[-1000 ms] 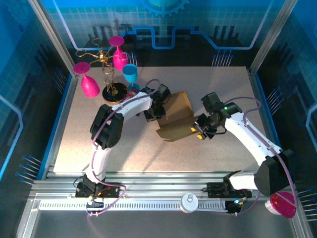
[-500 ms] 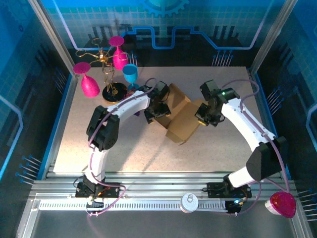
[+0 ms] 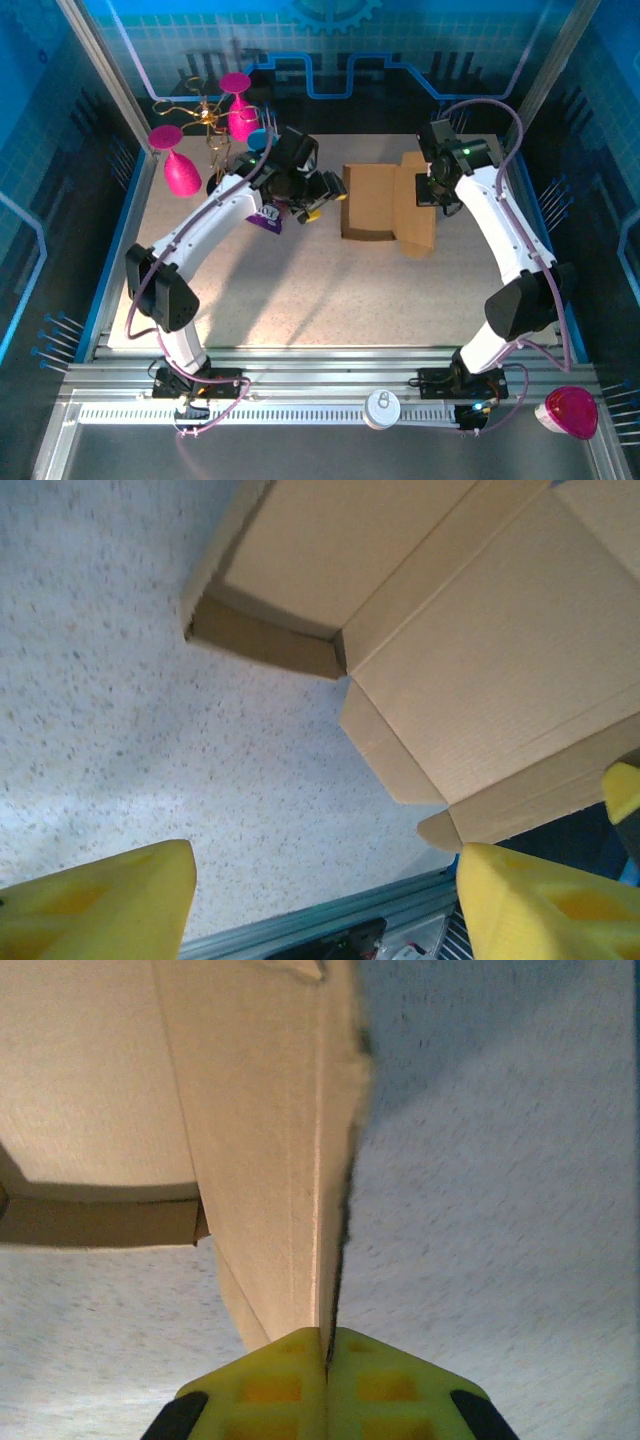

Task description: Fold the paper box

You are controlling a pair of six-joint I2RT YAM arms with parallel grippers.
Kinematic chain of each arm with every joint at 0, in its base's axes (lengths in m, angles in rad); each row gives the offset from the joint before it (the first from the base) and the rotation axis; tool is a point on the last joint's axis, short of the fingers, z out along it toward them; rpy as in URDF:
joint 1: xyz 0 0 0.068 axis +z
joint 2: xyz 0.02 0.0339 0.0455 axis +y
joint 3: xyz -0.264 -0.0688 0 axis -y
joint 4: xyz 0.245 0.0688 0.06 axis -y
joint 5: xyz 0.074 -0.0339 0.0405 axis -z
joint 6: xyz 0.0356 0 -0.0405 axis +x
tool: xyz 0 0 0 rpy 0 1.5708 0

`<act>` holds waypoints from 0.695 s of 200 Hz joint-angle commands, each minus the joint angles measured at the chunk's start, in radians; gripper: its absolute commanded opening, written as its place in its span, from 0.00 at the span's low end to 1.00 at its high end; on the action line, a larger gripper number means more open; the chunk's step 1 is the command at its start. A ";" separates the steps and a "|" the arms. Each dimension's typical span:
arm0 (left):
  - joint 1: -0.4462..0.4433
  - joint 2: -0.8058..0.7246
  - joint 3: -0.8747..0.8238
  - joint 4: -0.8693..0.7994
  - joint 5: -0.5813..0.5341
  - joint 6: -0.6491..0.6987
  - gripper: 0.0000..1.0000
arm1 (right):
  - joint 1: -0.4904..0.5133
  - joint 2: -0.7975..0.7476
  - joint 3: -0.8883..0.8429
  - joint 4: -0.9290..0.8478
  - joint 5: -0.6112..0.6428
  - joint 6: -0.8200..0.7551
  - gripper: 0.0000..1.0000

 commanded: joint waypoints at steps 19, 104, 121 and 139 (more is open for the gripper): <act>0.064 0.014 0.120 -0.034 -0.020 0.270 0.59 | 0.162 -0.028 -0.024 0.157 0.150 -0.431 0.00; 0.141 -0.165 -0.271 0.466 0.004 0.998 0.57 | 0.234 -0.109 -0.227 0.533 -0.141 -0.929 0.00; 0.153 -0.196 -0.319 0.505 0.032 1.096 0.58 | 0.234 -0.103 -0.226 0.542 -0.193 -0.972 0.00; 0.159 -0.234 -0.395 0.586 0.063 1.211 0.62 | 0.236 -0.089 -0.216 0.538 -0.208 -0.981 0.00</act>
